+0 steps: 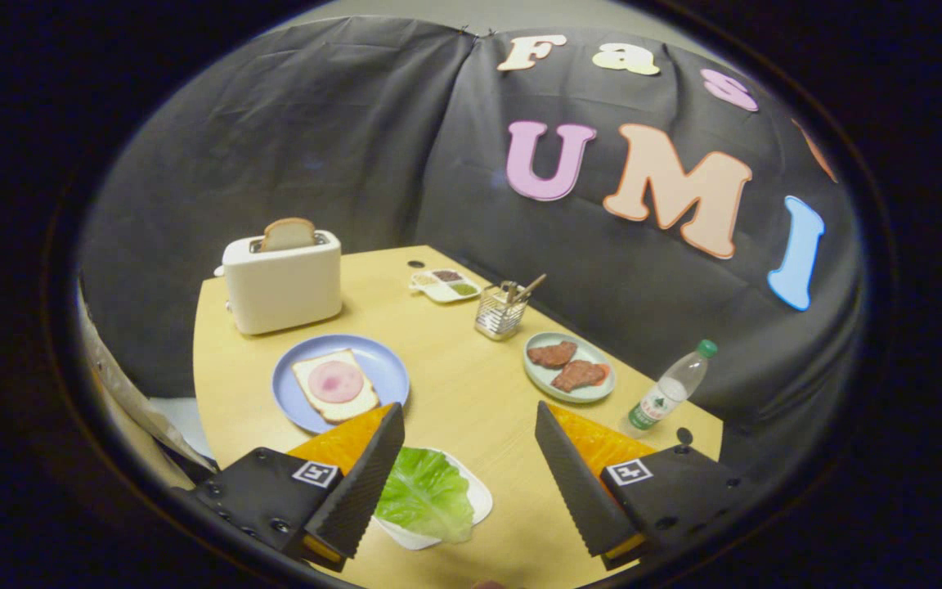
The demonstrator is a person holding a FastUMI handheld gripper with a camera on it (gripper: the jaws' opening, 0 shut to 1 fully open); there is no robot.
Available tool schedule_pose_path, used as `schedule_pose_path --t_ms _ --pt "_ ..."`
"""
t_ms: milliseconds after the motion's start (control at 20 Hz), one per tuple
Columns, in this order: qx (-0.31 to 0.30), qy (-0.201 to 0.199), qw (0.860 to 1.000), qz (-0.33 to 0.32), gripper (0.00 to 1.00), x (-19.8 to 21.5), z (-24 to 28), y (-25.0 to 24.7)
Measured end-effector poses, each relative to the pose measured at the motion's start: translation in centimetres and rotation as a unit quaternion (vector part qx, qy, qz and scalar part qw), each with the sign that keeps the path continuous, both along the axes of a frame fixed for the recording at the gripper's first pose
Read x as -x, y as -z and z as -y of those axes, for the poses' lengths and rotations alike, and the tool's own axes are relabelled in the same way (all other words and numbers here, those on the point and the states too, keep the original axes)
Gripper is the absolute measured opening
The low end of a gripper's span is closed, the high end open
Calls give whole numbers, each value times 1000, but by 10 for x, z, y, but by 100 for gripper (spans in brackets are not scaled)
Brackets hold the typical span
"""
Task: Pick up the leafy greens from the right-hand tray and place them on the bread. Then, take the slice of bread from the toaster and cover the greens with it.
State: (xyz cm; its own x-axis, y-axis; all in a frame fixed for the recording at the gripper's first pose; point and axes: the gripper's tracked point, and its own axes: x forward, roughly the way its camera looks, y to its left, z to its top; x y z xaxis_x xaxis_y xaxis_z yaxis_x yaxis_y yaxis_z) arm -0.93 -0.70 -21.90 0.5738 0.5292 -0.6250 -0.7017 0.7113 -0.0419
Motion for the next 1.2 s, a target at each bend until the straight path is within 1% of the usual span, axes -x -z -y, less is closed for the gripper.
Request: schedule_pose_path --t_ms 250,650,900,1200 --pt "23 -47 998 -44 100 12 -7 43" --pt "60 -88 987 -118 100 38 -1 103" --pt "70 -93 982 -151 100 47 2 132" --pt "78 -81 975 -190 100 58 6 165"
